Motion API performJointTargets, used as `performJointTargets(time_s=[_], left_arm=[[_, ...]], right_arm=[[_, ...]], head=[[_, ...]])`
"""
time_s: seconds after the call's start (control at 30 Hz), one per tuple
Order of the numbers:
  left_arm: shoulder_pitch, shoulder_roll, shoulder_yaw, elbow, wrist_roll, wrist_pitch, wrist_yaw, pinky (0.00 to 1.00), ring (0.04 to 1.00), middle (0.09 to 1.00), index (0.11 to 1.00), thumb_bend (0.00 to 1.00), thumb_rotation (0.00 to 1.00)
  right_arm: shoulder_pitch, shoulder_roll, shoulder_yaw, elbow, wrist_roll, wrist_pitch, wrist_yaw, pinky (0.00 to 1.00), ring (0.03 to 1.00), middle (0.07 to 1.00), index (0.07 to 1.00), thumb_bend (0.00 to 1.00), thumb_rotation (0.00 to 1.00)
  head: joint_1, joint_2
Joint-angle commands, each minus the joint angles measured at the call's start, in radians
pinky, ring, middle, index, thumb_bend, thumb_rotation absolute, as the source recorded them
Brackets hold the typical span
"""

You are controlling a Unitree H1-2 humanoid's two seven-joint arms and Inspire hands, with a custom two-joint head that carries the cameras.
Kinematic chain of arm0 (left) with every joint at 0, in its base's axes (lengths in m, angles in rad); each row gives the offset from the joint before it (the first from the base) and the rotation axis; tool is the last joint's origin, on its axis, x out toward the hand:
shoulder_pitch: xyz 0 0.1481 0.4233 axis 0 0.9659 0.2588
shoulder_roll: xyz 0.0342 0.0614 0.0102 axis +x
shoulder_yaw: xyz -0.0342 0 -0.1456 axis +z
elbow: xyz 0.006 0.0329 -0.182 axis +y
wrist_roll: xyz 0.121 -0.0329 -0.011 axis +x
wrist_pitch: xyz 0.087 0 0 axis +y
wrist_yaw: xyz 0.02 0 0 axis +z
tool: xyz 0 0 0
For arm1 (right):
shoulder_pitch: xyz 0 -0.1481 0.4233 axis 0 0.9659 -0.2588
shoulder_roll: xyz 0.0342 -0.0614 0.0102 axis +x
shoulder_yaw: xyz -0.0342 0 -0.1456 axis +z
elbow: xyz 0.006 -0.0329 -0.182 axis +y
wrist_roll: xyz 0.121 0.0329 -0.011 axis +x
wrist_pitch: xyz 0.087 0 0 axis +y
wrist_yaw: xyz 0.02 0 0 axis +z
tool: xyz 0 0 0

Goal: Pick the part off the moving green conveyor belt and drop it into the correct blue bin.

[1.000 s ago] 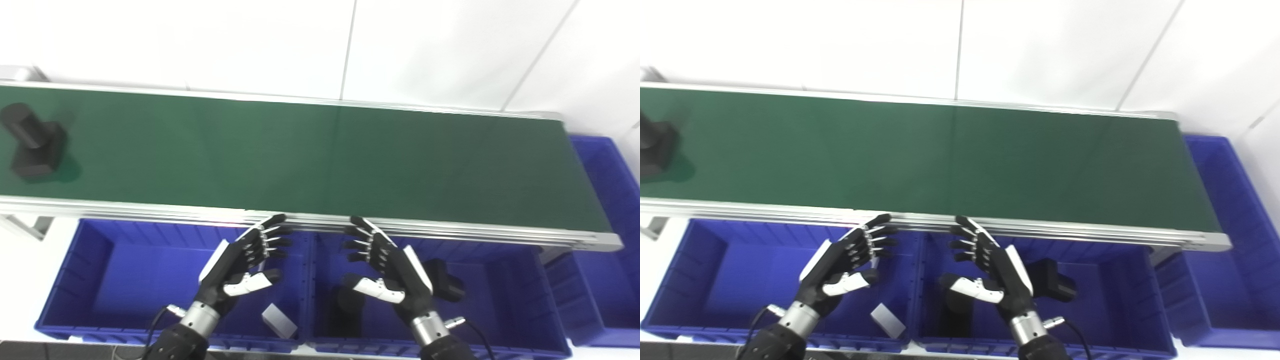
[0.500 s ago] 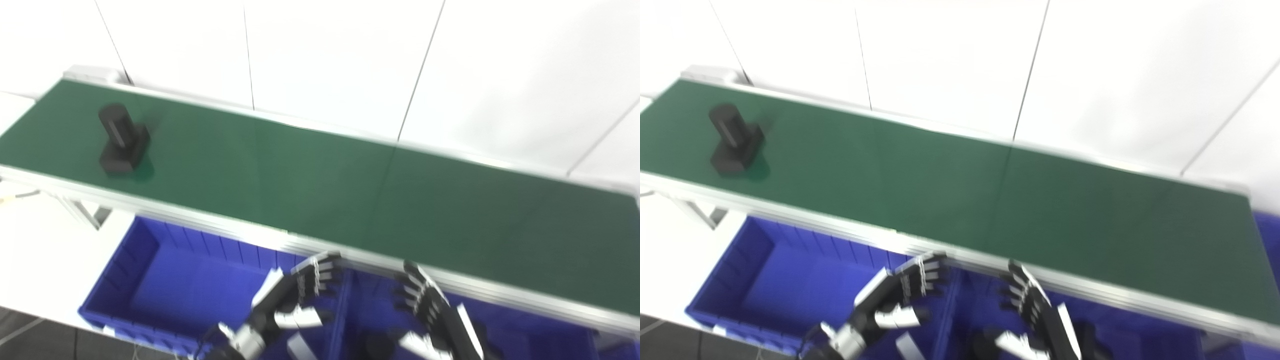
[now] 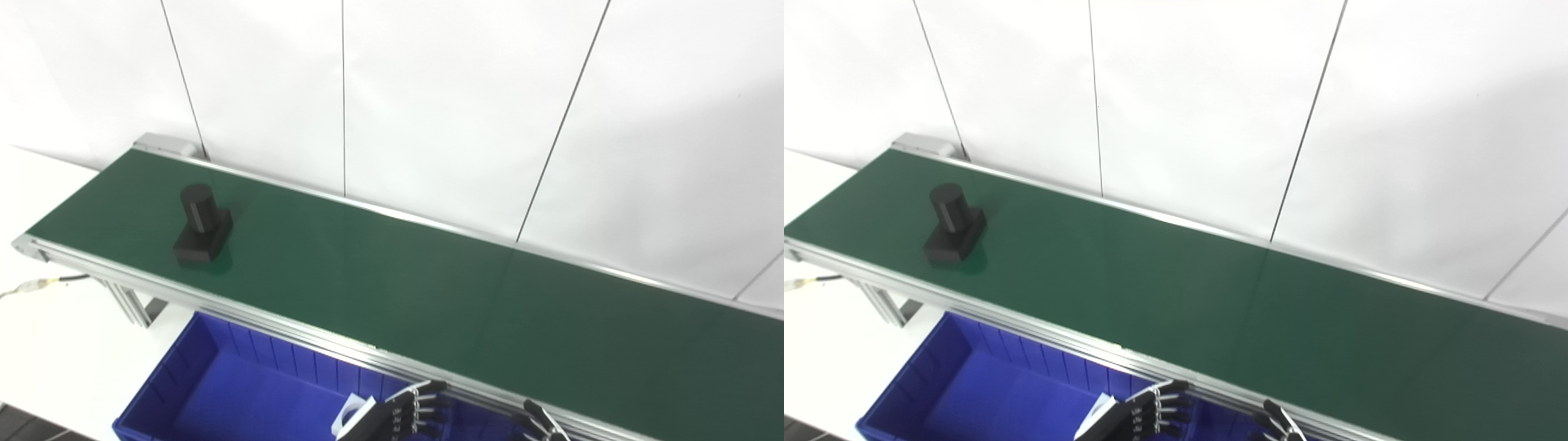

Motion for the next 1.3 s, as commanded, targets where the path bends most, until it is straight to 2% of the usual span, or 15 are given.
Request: performJointTargets(time_s=[0.0,0.3,0.5,0.63,1.0,1.27], left_arm=[[-0.022,-0.018,-0.001,-0.002,-0.001,-0.050,0.002,0.69,0.754,0.812,0.876,0.94,0.41],[-0.046,-0.039,0.001,0.046,0.015,-0.055,0.007,0.68,0.744,0.796,0.856,0.93,0.39],[-0.052,-0.045,0.001,0.055,0.024,-0.055,0.012,0.67,0.757,0.801,0.845,0.96,0.40],[-0.049,-0.049,0.003,0.051,0.022,-0.055,0.015,0.67,0.757,0.800,0.843,0.96,0.40],[-0.053,-0.048,0.003,0.051,0.021,-0.055,0.010,0.67,0.753,0.795,0.843,0.96,0.39],[-0.046,-0.043,0.001,0.038,0.028,-0.055,0.014,0.66,0.741,0.792,0.844,0.95,0.39]], right_arm=[[-0.014,-0.007,-0.011,-0.005,0.018,-0.075,0.019,0.69,0.771,0.842,0.903,0.82,0.32],[-0.031,-0.025,-0.025,0.037,0.025,-0.114,0.030,0.67,0.762,0.836,0.906,0.80,0.30],[-0.031,-0.027,-0.035,0.033,0.041,-0.098,0.041,0.70,0.771,0.840,0.904,0.81,0.29],[-0.031,-0.026,-0.040,0.031,0.032,-0.103,0.036,0.68,0.758,0.837,0.909,0.82,0.30],[-0.027,-0.024,-0.048,0.010,0.028,-0.100,0.034,0.66,0.742,0.818,0.906,0.80,0.28],[-0.021,-0.017,-0.047,-0.001,0.035,-0.093,0.035,0.66,0.743,0.808,0.895,0.79,0.24]], head=[[0.001,-0.002],[0.072,-0.039],[0.070,-0.037],[0.069,-0.038],[0.069,-0.032],[0.043,-0.029]])
